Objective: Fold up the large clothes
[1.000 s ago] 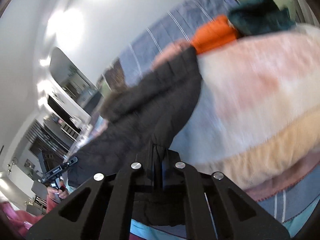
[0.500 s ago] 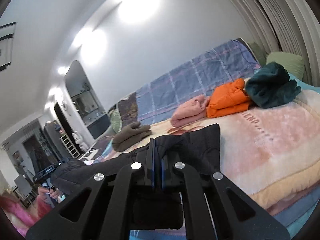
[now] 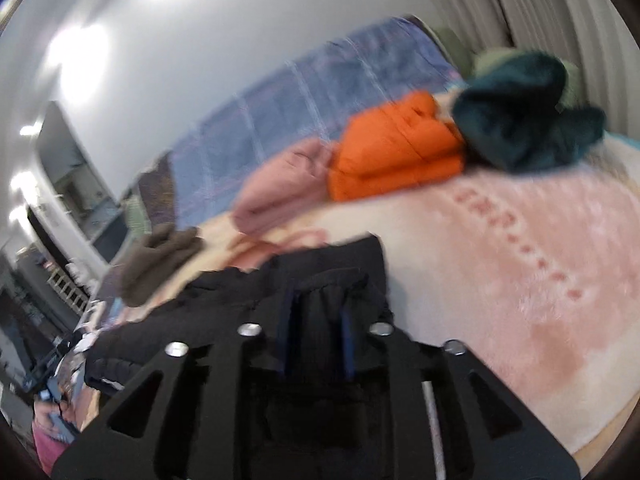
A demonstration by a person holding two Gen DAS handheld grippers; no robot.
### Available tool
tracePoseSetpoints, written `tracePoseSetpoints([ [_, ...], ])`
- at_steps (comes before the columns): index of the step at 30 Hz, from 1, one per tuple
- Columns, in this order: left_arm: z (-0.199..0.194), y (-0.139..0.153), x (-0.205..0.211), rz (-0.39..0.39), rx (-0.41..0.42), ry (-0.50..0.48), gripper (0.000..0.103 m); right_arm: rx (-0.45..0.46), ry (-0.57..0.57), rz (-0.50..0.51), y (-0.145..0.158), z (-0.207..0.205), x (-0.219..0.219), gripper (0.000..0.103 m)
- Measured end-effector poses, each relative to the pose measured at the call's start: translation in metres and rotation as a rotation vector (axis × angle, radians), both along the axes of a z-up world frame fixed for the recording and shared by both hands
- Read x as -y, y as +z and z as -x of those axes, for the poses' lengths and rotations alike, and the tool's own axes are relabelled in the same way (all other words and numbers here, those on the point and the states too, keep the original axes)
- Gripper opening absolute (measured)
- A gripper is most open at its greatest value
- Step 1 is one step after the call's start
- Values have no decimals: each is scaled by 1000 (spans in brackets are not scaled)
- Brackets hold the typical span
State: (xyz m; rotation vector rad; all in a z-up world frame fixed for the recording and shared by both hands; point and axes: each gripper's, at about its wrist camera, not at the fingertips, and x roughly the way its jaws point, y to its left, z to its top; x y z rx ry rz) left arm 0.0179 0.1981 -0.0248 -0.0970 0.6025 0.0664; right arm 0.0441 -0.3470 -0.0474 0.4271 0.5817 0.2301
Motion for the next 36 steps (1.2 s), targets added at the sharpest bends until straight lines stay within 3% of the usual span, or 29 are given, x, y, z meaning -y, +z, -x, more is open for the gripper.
tracePoseSetpoints([
  [2,0,-6,-4,14,-18,2,63,48,-1,-9,6,11,4,49],
  [6,35,12,-10,26,62,-6,70,193,-3,115,34,49,6,61],
  [10,86,36,8,5,165,-94,77,247,122,355,37,89,-13,71],
  [11,94,37,15,-12,173,-124,80,242,164,460,30,100,-23,75],
  [14,117,27,54,-153,150,-246,86,184,217,692,0,112,-45,79],
  [16,111,-1,82,-311,58,-278,87,99,238,793,-30,104,-56,79],
  [17,103,-15,89,-349,9,-284,87,64,237,811,-41,97,-58,79],
  [20,72,-47,102,-457,-87,-254,87,33,210,824,-58,76,-63,79],
  [23,51,-44,100,-495,-81,-196,86,93,157,800,-42,60,-64,79],
  [28,17,10,73,-403,54,-111,88,221,48,700,5,28,-57,79],
  [32,-26,30,40,-287,60,26,88,149,-53,563,20,-19,-41,79],
  [36,-43,34,18,-165,51,54,88,106,-39,420,19,-34,-32,79],
])
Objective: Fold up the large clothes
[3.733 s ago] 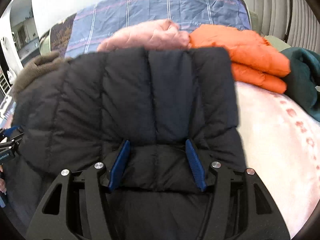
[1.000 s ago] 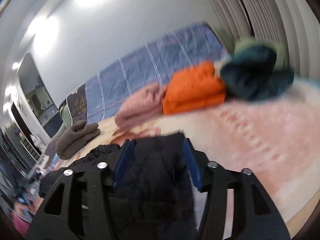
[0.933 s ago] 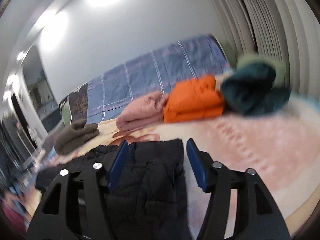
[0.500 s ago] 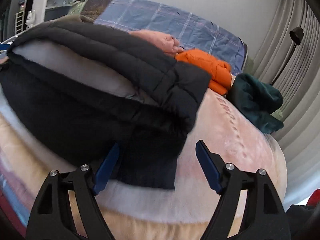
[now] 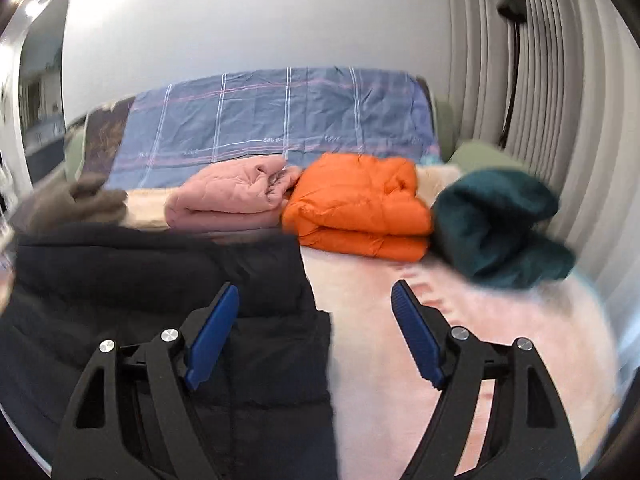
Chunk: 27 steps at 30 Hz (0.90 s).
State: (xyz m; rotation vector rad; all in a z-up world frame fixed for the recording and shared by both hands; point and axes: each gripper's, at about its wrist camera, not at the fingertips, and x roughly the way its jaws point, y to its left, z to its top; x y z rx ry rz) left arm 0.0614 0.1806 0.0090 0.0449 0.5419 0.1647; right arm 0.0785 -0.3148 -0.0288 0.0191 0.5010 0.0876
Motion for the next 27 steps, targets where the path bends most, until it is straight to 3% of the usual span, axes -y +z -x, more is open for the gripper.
tracePoseSetpoints([
  [6,-16,-9,3,49,-28,-84,88,-24,91,-42,1,-19,-20,75],
  [8,-25,-12,16,57,-35,-118,82,-36,139,-65,2,-26,-34,66],
  [11,-39,-17,38,70,-40,-184,77,-49,198,-71,0,-35,-57,64],
  [14,-58,-39,64,25,-109,-213,77,-135,155,-18,-22,-53,-73,64],
  [16,-81,-77,75,-87,-208,-173,79,-237,89,0,-54,-74,-69,65],
  [17,-89,-95,72,-82,-234,-169,82,-273,81,-48,-71,-83,-61,65],
  [19,-98,-106,57,71,-239,-186,83,-305,58,-159,-86,-89,-46,65],
  [20,-102,-108,50,117,-250,-176,83,-302,53,-158,-85,-88,-46,65],
  [27,-102,-120,48,133,-258,-157,85,-284,50,-107,-87,-86,-56,65],
])
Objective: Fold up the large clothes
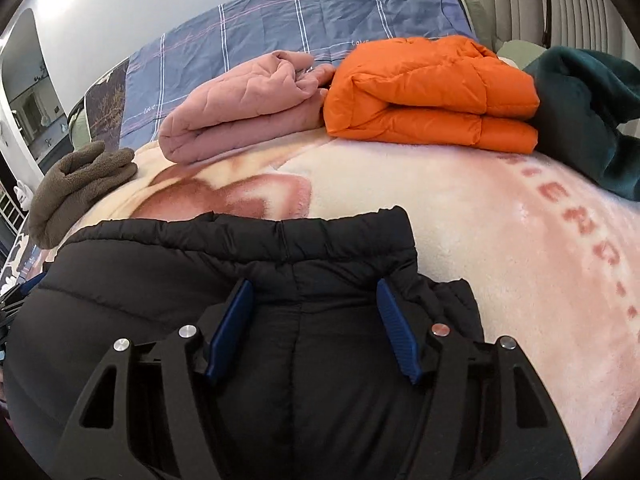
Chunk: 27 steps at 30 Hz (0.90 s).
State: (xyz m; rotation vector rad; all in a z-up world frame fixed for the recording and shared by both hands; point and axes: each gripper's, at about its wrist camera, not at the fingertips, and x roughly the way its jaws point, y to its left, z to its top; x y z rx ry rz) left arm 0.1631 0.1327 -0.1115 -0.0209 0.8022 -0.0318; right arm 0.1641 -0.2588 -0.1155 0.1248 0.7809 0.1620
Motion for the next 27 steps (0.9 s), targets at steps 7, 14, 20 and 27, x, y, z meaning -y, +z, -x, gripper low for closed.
tracePoseSetpoints([
  [7,8,8,-1,-30,-10,38,84,6,-13,63,11,5,-3,65],
  [14,30,80,17,163,152,-44,77,152,146,65,73,28,-71,67],
  [20,0,29,51,-11,18,-46,88,-17,205,42,21,-6,-116,71],
  [27,-6,3,28,123,-12,-27,89,-7,212,16,1,-10,-120,72],
])
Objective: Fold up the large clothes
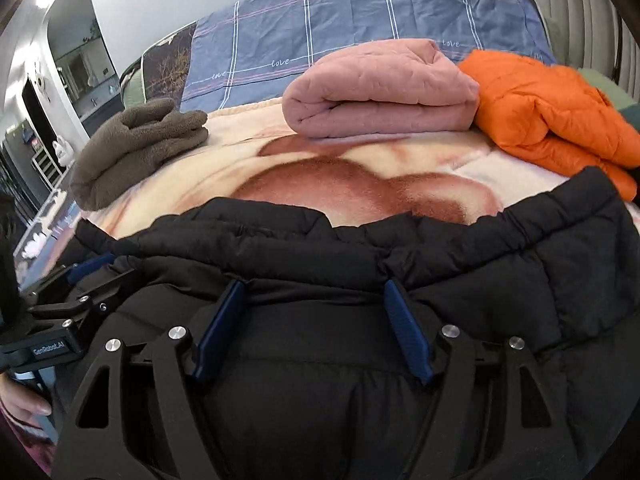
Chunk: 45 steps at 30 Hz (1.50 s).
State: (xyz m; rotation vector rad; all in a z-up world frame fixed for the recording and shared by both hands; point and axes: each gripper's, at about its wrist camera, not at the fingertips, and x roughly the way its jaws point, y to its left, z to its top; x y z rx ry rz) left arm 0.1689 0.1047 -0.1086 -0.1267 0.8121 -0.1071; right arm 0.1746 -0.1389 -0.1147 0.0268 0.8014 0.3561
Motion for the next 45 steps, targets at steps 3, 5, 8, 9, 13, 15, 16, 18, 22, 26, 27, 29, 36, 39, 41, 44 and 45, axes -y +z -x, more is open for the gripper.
tracePoseSetpoints([
  [3,-1,-2,3,-14,3,1,89,9,0,4,-3,2,-1,73],
  [5,0,-2,2,-15,4,0,89,11,1,0,-4,1,-1,73],
  [8,-1,-5,5,-22,3,1,89,12,-1,-2,-8,0,-1,73],
  [9,0,-5,5,-22,2,1,90,12,-2,-1,-9,0,-2,73],
  [13,-1,-7,5,-31,-2,-1,90,14,-5,15,-9,0,-4,73],
  [15,-1,-8,5,-37,-3,0,90,15,-5,33,-8,1,-6,74],
  [16,-1,-8,6,-40,-3,1,90,13,-6,36,-8,1,-7,74],
  [18,-1,-8,7,-46,-4,0,90,0,-18,43,-3,3,-6,73],
  [22,1,-8,3,-25,6,0,91,8,-21,-65,27,32,-6,71],
  [26,3,-8,2,-13,10,2,91,55,32,47,22,57,-29,65],
  [27,3,-8,2,-10,11,2,91,32,24,52,5,54,-28,65],
  [29,2,-7,-1,12,8,3,91,38,14,18,-8,49,-23,64],
  [36,3,-8,0,14,11,0,91,60,-4,77,-3,55,-29,64],
  [39,4,-8,-1,18,15,-1,91,69,-78,-13,21,90,-14,63],
  [41,4,-8,-2,26,13,-1,91,116,-10,-25,31,122,-18,63],
  [44,3,-8,-3,25,14,-2,91,79,53,82,12,154,-30,63],
  [45,4,-8,-3,27,16,-4,91,70,63,114,2,158,-32,63],
])
